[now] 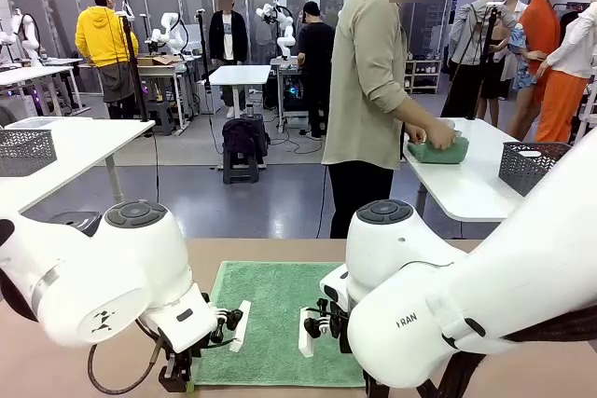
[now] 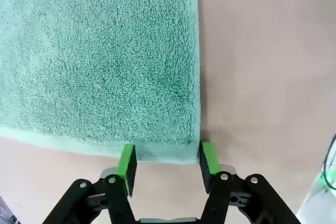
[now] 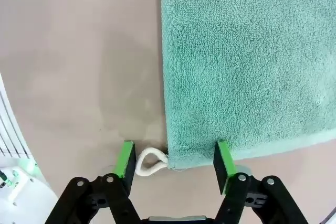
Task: Fold the towels and place them in the basket.
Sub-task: When a person lays out a Towel with hook on the table, fold it in half twice.
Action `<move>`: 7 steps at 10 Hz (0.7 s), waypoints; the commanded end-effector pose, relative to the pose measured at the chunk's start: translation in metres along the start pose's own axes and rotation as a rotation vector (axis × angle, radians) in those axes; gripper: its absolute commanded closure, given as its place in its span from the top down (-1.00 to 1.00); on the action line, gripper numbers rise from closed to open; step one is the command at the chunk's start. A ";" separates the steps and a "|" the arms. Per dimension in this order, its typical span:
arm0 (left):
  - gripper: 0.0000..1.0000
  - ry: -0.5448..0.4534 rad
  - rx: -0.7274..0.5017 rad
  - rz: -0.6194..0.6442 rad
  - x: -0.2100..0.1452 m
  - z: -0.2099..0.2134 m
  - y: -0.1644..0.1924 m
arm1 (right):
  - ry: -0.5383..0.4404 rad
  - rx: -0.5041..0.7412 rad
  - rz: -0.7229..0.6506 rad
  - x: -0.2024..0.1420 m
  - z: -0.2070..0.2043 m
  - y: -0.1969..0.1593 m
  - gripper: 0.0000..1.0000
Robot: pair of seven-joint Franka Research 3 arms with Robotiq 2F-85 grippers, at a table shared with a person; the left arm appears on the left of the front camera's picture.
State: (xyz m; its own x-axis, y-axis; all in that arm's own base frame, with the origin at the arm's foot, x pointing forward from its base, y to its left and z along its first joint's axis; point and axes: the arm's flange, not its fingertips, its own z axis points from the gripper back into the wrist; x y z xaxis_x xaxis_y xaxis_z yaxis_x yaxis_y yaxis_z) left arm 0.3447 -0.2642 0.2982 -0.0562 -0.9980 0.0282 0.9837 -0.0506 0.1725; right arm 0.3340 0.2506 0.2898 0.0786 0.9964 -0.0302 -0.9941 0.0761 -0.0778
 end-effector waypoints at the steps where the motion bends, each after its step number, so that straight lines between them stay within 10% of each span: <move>1: 0.23 0.010 0.034 0.005 -0.015 -0.003 -0.015 | 0.016 -0.016 -0.029 -0.008 -0.008 0.011 0.40; 4: 0.23 0.018 0.034 0.009 -0.015 -0.005 -0.015 | 0.013 -0.016 -0.033 -0.010 -0.010 0.012 -0.13; 7: -0.50 0.030 0.044 0.006 -0.014 -0.005 -0.016 | 0.009 -0.016 -0.036 -0.010 -0.009 0.013 -0.71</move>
State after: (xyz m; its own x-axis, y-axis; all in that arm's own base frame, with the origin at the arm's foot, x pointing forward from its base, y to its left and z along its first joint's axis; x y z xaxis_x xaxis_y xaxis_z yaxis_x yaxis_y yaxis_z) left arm 0.3467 -0.2616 0.2983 -0.0569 -0.9983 0.0142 0.9816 -0.0533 0.1834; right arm 0.3381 0.2516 0.2942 0.0960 0.9951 -0.0221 -0.9918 0.0938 -0.0864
